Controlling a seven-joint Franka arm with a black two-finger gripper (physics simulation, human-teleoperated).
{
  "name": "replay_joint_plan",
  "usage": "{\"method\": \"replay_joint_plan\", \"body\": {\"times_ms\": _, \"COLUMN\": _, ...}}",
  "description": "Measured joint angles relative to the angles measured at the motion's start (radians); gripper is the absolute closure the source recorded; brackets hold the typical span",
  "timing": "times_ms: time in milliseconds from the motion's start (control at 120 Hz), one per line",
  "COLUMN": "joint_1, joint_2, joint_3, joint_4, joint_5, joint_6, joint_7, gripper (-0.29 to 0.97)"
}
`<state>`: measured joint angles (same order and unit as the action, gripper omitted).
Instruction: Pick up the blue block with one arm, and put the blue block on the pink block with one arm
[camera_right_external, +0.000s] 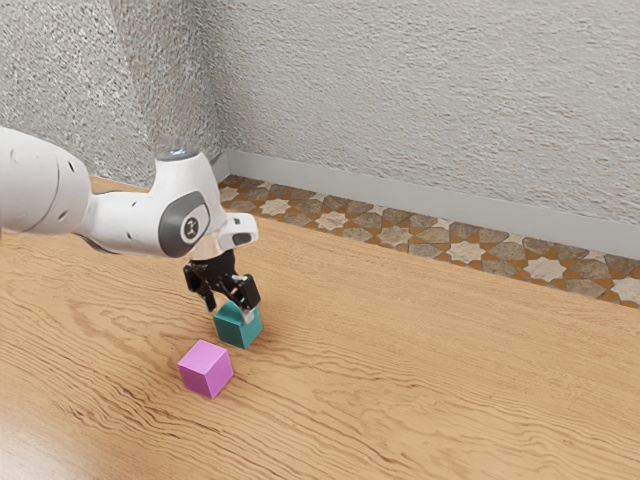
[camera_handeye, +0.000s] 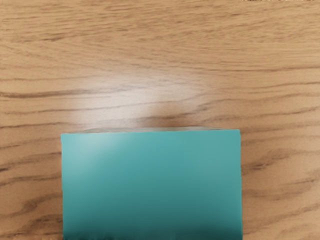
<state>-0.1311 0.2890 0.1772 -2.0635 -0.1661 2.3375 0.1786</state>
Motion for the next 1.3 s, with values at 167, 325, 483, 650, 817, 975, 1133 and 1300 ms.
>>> {"method": "replay_joint_plan", "body": {"times_ms": 167, "joint_1": 0.01, "joint_2": 0.015, "joint_3": -0.001, "joint_4": 0.003, "joint_5": 0.005, "joint_6": 0.003, "joint_7": -0.029, "gripper": 0.02}}
{"method": "replay_joint_plan", "body": {"times_ms": 325, "joint_1": -0.001, "joint_2": 0.018, "joint_3": -0.003, "joint_4": 0.01, "joint_5": 0.009, "joint_6": 0.013, "joint_7": -0.041, "gripper": 0.02}}
{"method": "replay_joint_plan", "body": {"times_ms": 483, "joint_1": 0.007, "joint_2": 0.026, "joint_3": -0.003, "joint_4": 0.011, "joint_5": 0.012, "joint_6": 0.024, "joint_7": -0.028, "gripper": 0.02}}
{"method": "replay_joint_plan", "body": {"times_ms": 650, "joint_1": 0.017, "joint_2": 0.043, "joint_3": -0.002, "joint_4": 0.012, "joint_5": 0.016, "joint_6": 0.03, "joint_7": -0.012, "gripper": 0.02}}
{"method": "replay_joint_plan", "body": {"times_ms": 817, "joint_1": 0.014, "joint_2": 0.059, "joint_3": -0.004, "joint_4": 0.03, "joint_5": 0.017, "joint_6": 0.042, "joint_7": 0.001, "gripper": 0.02}}
{"method": "replay_joint_plan", "body": {"times_ms": 975, "joint_1": 0.013, "joint_2": 0.088, "joint_3": -0.011, "joint_4": 0.064, "joint_5": 0.017, "joint_6": 0.06, "joint_7": 0.011, "gripper": 0.02}}
{"method": "replay_joint_plan", "body": {"times_ms": 1133, "joint_1": 0.019, "joint_2": 0.091, "joint_3": -0.012, "joint_4": 0.061, "joint_5": 0.016, "joint_6": 0.065, "joint_7": 0.018, "gripper": 0.02}}
{"method": "replay_joint_plan", "body": {"times_ms": 1300, "joint_1": 0.019, "joint_2": 0.092, "joint_3": -0.012, "joint_4": 0.052, "joint_5": 0.014, "joint_6": 0.063, "joint_7": 0.024, "gripper": 0.02}}
